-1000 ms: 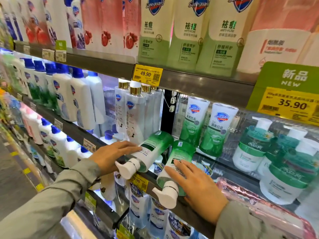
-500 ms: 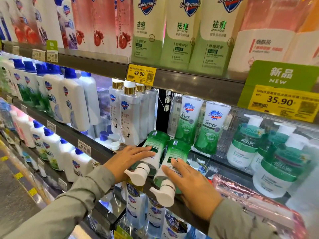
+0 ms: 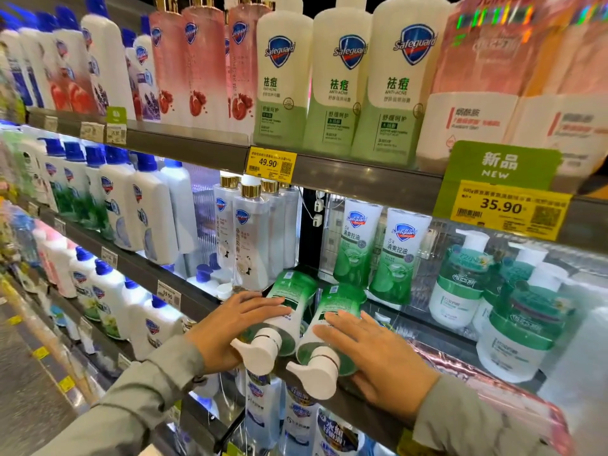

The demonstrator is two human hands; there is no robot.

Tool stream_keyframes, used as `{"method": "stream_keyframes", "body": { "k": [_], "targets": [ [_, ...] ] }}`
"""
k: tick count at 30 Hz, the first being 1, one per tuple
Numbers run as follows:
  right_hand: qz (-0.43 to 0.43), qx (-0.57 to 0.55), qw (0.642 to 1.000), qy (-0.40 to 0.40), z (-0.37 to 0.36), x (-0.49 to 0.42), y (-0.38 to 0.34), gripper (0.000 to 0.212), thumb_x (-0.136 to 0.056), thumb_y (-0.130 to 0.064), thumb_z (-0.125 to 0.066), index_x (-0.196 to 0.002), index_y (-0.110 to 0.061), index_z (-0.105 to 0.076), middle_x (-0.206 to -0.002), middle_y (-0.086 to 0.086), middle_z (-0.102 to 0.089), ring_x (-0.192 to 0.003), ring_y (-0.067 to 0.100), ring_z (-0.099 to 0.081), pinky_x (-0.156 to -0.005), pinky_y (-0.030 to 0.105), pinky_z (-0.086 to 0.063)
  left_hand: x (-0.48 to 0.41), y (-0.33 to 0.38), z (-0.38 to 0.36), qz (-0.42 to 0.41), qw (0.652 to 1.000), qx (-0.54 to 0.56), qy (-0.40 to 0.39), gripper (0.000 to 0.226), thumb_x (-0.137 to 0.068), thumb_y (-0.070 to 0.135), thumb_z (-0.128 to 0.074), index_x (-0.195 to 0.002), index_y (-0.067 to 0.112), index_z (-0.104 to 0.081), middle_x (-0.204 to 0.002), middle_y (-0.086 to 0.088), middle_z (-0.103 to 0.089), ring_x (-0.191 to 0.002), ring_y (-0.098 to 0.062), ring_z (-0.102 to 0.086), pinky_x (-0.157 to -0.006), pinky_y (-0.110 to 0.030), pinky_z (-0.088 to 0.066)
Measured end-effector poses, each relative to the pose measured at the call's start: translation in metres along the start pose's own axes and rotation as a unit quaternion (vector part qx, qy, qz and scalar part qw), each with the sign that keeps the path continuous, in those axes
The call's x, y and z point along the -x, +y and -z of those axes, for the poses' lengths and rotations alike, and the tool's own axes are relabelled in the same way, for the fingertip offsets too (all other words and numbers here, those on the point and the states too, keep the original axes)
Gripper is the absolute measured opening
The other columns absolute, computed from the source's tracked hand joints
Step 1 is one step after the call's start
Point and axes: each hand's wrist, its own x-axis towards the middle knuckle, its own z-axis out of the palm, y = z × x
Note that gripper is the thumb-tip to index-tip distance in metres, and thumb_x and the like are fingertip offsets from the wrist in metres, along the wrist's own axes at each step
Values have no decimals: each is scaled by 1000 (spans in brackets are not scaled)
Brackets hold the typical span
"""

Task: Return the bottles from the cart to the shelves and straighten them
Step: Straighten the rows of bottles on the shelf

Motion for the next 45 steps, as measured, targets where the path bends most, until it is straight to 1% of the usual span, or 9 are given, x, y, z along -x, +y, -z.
{"method": "stream_keyframes", "body": {
  "k": [4,8,13,22,30,35,40,42,45],
  "targets": [
    [-5,-146,986,82,14,3,3,57,-88,-36,-55,-141,-29,-37,-143,-10,-47,-130,9,-46,-108,24,-35,0,17,18,50,992,101,62,73,-76,54,-66,-135,60,-25,-141,36,-31,-135,9,-23,-113,-19,-18],
    [-39,-245,960,132,33,2,2,60,-84,-54,-58,-138,-43,-34,-133,-34,-45,-121,-14,-42,-97,20,-45,-8,35,38,120,949,270,111,65,-61,67,-73,-121,57,-49,-124,24,-57,-119,-4,-52,-102,-34,-44],
    [-42,-318,934,157,49,-2,-7,59,-79,-57,-61,-131,-47,-36,-122,-26,-56,-109,-2,-55,-84,24,-50,-23,51,50,157,875,408,210,88,-41,79,-73,-117,43,-46,-104,28,-65,-100,14,-59,-82,-5,-45],
    [-106,-510,837,170,63,-15,0,46,-79,-32,-63,-122,-31,-47,-114,-26,-63,-110,-2,-59,-88,19,-51,-51,59,45,169,833,457,260,89,-45,83,-66,-112,29,-45,-102,14,-67,-93,13,-61,-74,-7,-48],
    [-163,-533,808,190,52,-27,18,44,-81,-35,-57,-122,-24,-47,-118,-13,-64,-108,2,-62,-89,23,-51,-86,50,24,191,818,444,312,89,-50,93,-49,-114,31,-44,-114,16,-53,-94,20,-56,-77,-6,-47],
    [-173,-565,785,185,41,-24,12,42,-79,-34,-59,-118,-31,-45,-107,-23,-66,-102,-2,-62,-79,16,-52,-100,39,13,221,797,469,311,108,-44,95,-50,-123,21,-48,-110,6,-65,-93,0,-66,-75,-19,-54],
    [-210,-518,810,178,15,-19,5,57,-81,-16,-73,-120,-40,-38,-116,-29,-59,-113,-2,-56,-100,31,-47,-95,43,7,237,811,441,304,87,-50,81,-66,-112,23,-49,-103,0,-66,-91,-3,-66,-76,-21,-53],
    [-210,-515,812,180,10,-20,6,59,-82,-12,-72,-121,-41,-38,-116,-30,-59,-113,-3,-56,-100,30,-46,-85,43,-2,247,825,426,278,67,-56,46,-84,-106,25,-45,-97,6,-64,-83,5,-64,-70,-13,-51],
    [-203,-517,812,181,8,-23,7,60,-83,-11,-69,-118,-46,-35,-112,-36,-57,-111,-8,-55,-92,16,-46,-74,37,-22,248,840,418,242,55,-73,0,-75,-106,29,-43,-104,6,-61,-86,10,-63,-73,-9,-49]
  ]
}}
